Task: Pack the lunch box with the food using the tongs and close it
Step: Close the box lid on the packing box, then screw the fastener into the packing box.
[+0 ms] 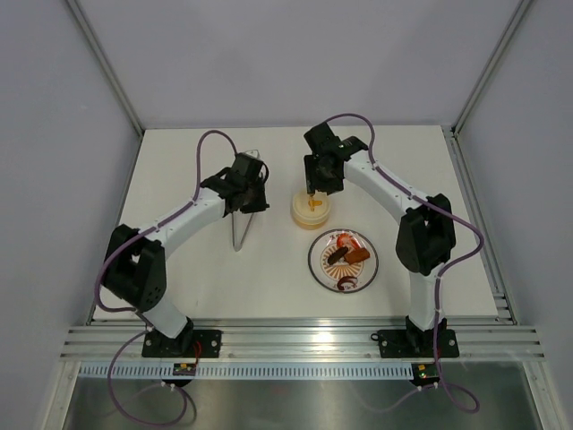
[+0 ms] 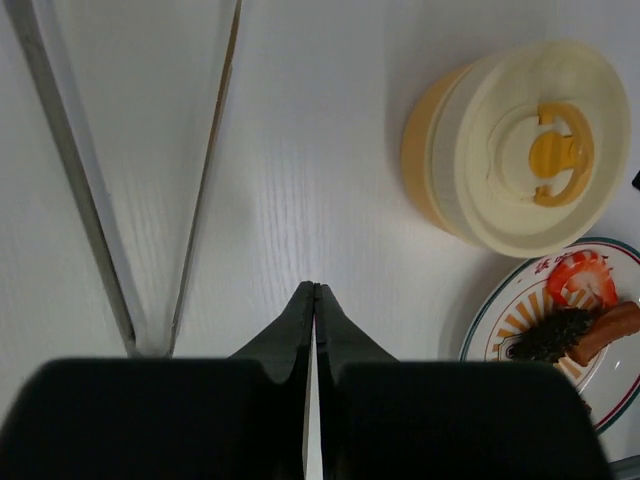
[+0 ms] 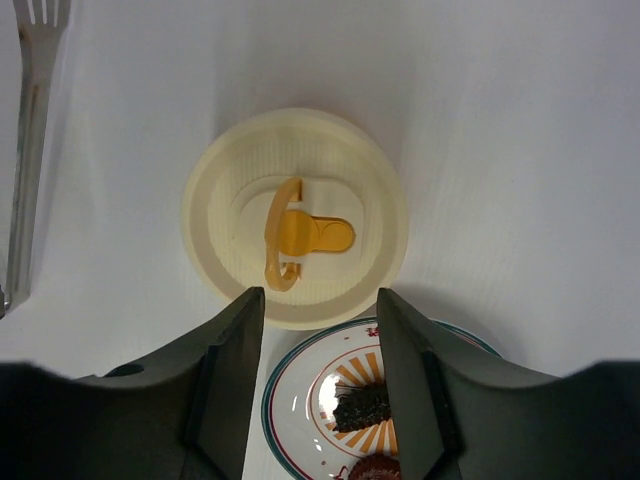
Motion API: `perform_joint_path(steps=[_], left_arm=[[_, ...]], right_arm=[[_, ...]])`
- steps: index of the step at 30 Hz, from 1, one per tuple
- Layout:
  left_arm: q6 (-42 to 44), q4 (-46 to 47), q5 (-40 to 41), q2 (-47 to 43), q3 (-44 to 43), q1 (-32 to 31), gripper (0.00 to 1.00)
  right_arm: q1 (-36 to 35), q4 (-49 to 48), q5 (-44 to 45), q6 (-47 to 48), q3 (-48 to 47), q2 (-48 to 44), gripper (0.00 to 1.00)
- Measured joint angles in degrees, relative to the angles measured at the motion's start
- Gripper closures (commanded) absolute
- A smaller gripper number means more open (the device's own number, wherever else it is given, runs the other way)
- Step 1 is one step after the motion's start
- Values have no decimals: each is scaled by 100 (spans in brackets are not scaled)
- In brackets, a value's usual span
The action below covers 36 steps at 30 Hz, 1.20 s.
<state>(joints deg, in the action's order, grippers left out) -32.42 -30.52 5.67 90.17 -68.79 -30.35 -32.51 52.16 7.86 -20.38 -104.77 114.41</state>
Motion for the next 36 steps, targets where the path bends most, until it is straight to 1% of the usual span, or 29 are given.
perform_joint_path(steps=[3,6,9,10,13,17,19,21,24,32,36], left_arm=[[-83,192,-199,439,-227,107,100],[-155,291,-393,846,-420,258,100],[-195,317,-509,1202,-654,358,100],[-199,321,-544,1307,-752,372,100],[-212,323,-658,1587,-1062,404,100],[-216,332,-881,2055,-1613,474,100],[-216,354,-979,2304,-1860,525,100],[-216,352,-1075,2581,-2098,564,100],[-254,369,-1298,2994,-2409,638,100],[-551,699,-2192,3998,-2946,756,100],[-669,850,-2455,4039,-2931,765,100]], right_arm=[[-9,2,-118,74,0,4,41],[-20,-4,-201,114,-2,20,42],[-48,-7,-249,111,-157,221,54],[-59,-24,-254,103,-195,310,60],[-81,-48,-256,22,-208,525,65],[-85,-74,-251,-120,-216,691,75],[-85,-79,-245,-190,-269,730,78],[-85,-90,-234,-243,-323,743,85],[-85,-85,-192,-319,-369,743,100],[-87,-85,-122,-625,-367,743,100],[-85,-90,-63,-822,-345,743,100]])
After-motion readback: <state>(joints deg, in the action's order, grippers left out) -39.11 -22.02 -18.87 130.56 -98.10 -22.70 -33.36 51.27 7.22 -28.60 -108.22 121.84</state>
